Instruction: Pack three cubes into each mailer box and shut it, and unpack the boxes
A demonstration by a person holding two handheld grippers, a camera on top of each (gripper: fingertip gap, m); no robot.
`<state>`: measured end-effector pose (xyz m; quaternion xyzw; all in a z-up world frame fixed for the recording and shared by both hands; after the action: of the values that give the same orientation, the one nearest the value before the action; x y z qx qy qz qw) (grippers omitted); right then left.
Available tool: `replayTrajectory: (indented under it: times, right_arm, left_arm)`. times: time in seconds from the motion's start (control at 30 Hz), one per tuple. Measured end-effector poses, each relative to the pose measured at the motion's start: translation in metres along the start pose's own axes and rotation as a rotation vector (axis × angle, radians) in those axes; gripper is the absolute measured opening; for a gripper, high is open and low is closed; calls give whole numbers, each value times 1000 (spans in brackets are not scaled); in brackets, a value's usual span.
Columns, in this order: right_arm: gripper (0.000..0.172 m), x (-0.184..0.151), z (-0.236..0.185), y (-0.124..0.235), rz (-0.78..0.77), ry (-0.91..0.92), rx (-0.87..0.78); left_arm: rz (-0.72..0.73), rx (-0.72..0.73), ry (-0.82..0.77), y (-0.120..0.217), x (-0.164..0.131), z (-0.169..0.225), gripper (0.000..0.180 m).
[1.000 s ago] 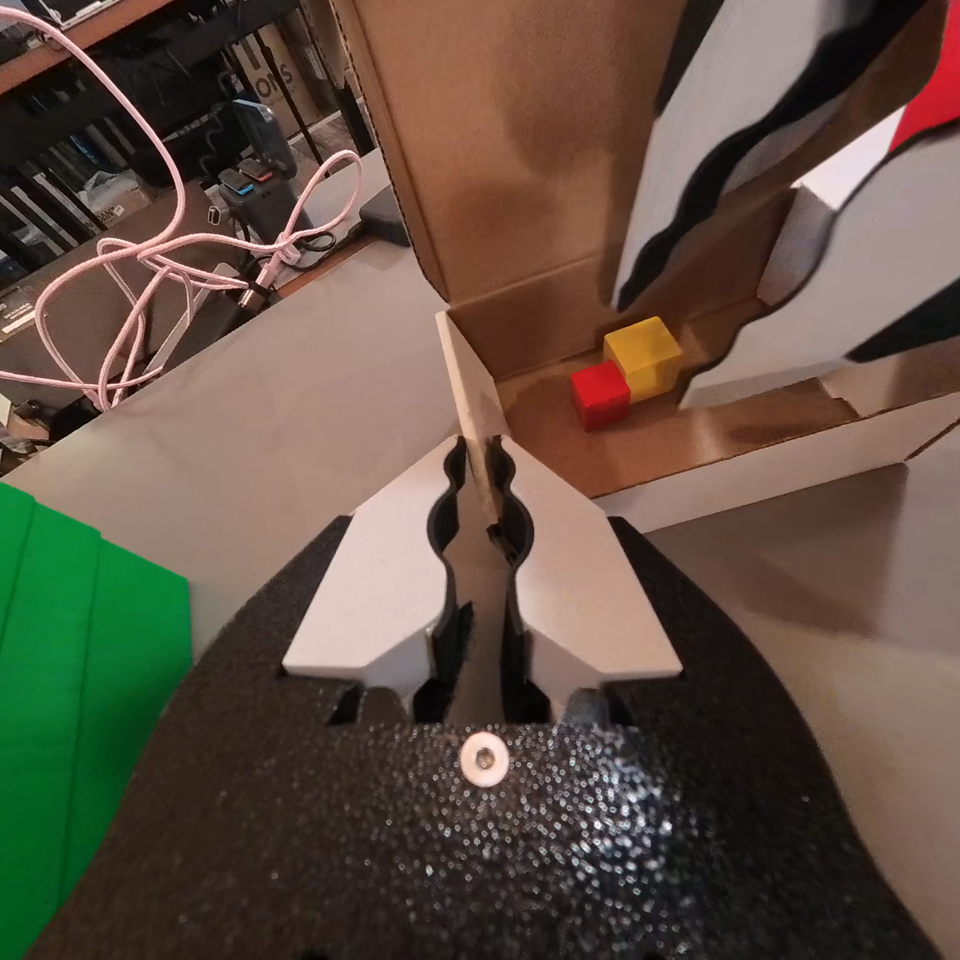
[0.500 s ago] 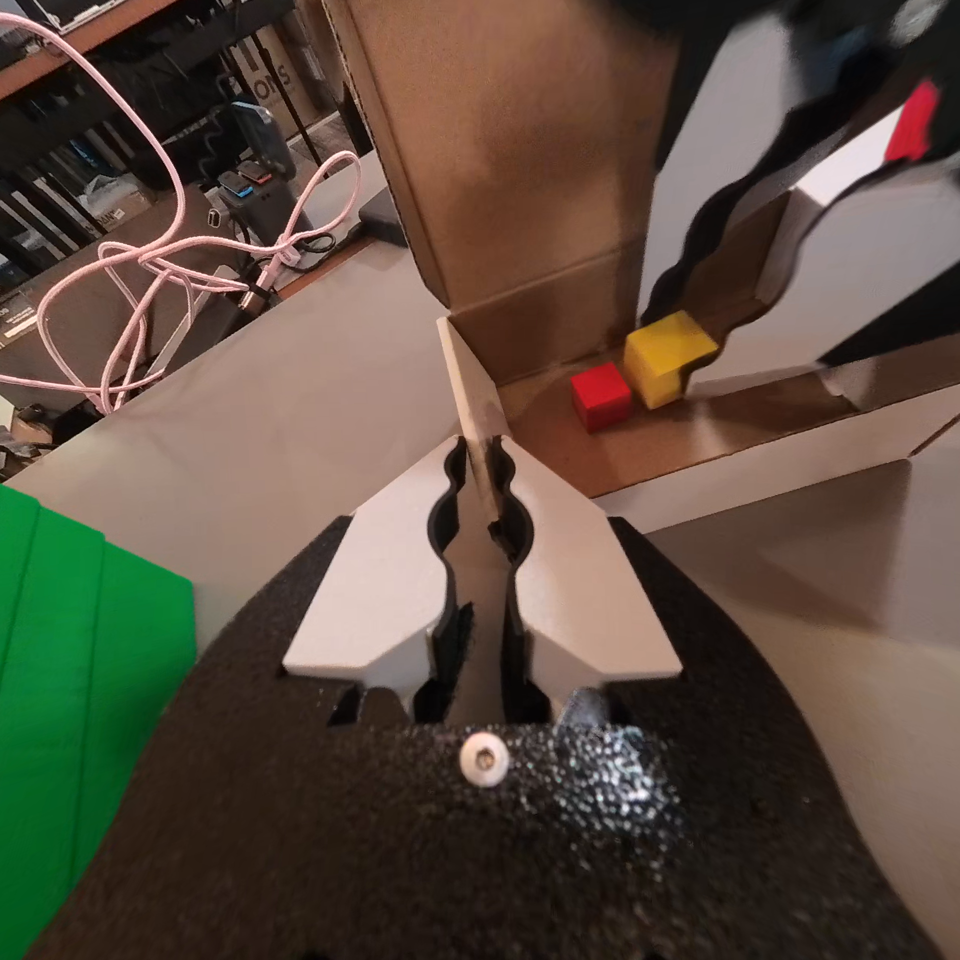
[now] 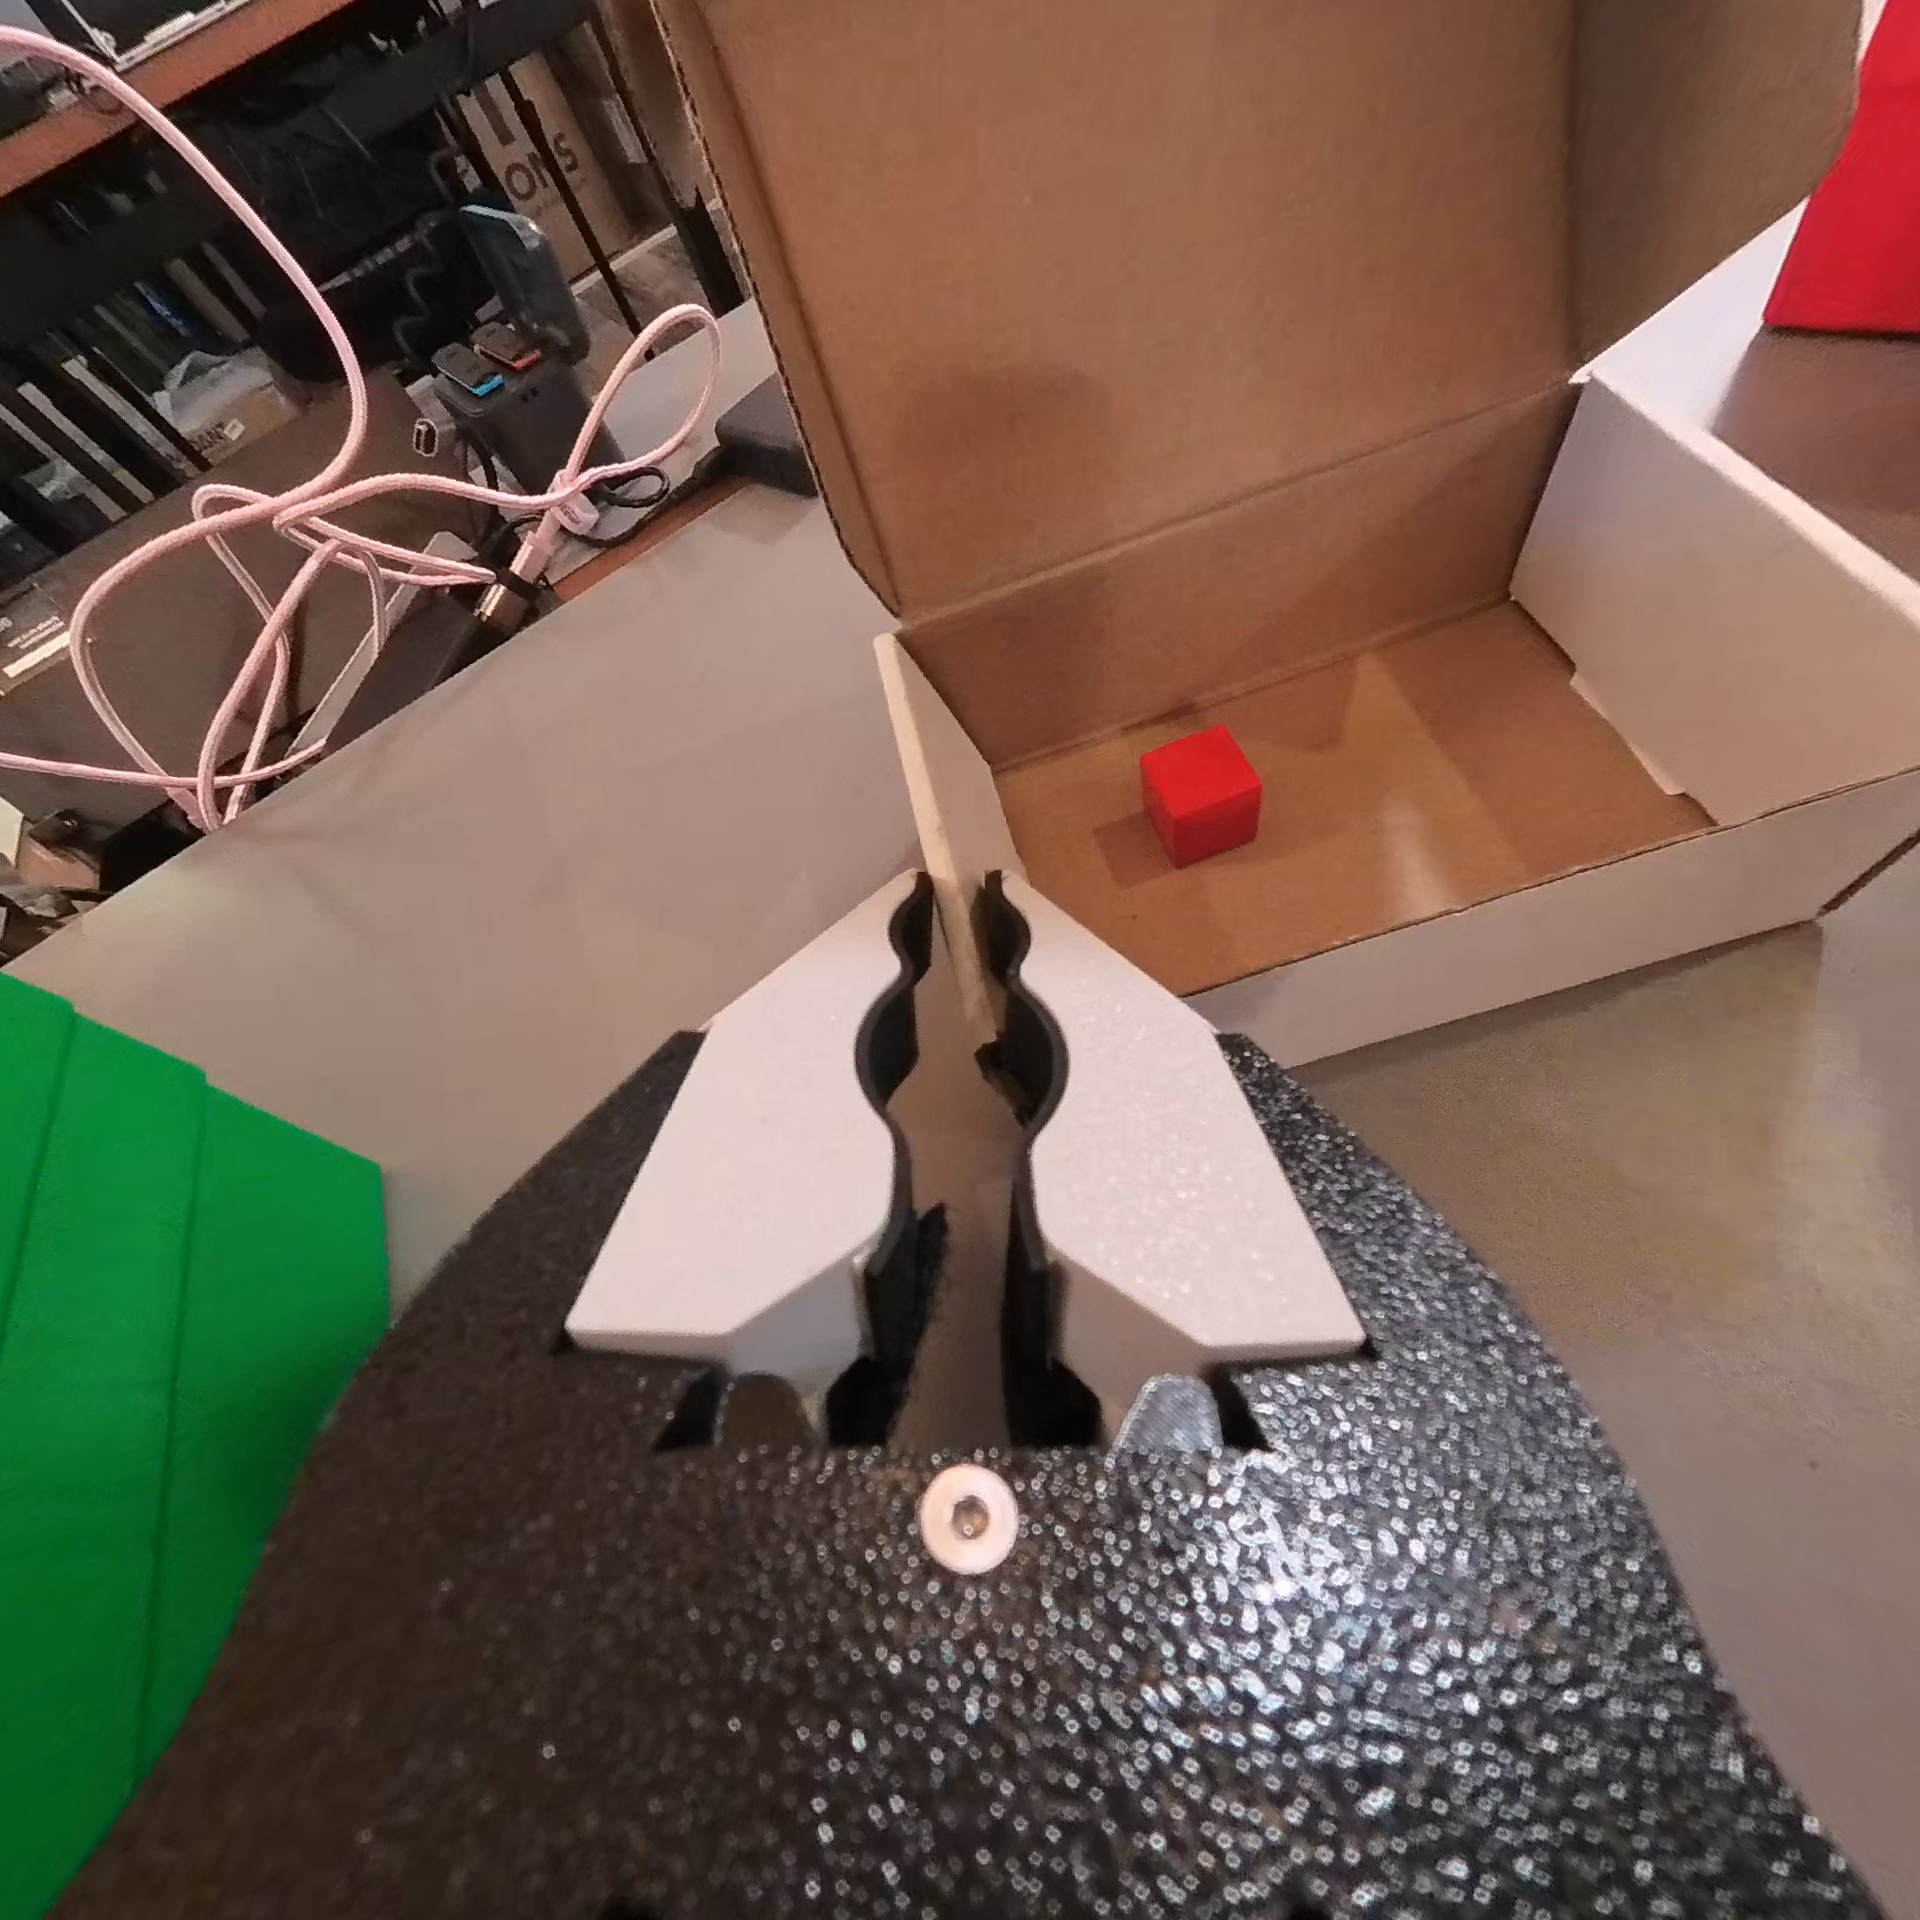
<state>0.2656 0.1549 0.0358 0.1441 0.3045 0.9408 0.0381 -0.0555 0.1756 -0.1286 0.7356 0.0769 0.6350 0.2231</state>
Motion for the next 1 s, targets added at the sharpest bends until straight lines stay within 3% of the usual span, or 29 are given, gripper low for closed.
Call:
replayTrajectory:
  times: [0.2, 0.4, 0.6, 0.67, 0.77, 0.83, 0.9, 1.0]
  right_arm:
    - [28, -98, -17, -39, -231, -254, 247]
    - [28, -135, -58, -81, -340, -294, 460]
    - [28, -157, -79, -104, -423, -325, 521]
    - [29, -159, -83, -108, -425, -338, 527]
    - [54, -160, -80, -103, -429, -353, 495]
    - [57, -152, -68, -90, -396, -360, 417]
    - [61, -130, -50, -71, -307, -344, 311]
    - [59, -59, -32, -44, -16, -246, 204]
  left_arm:
    - [1, 3, -6, 0, 0, 0, 8]
    - [2, 1, -7, 0, 0, 0, 8]
    - [5, -2, -16, 0, 0, 0, 8]
    - [6, -3, -15, 0, 1, 0, 8]
    - [7, -4, -14, 0, 1, 0, 8]
    - [7, -5, -12, -1, 1, 0, 8]
    - [8, -6, -12, -1, 1, 0, 8]
    - [11, -10, -10, -2, 1, 0, 8]
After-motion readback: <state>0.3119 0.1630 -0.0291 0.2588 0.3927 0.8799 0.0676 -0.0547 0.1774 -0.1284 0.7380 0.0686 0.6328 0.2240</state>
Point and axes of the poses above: each gripper's, where its closed fingertips meet, y back along the fingers, x out of its top, z = x × y across the jaws, the point moved 3 cm from there along y, back along the fingers, and after that the axes turned 11 degrees about y, right-handed, at the moved point
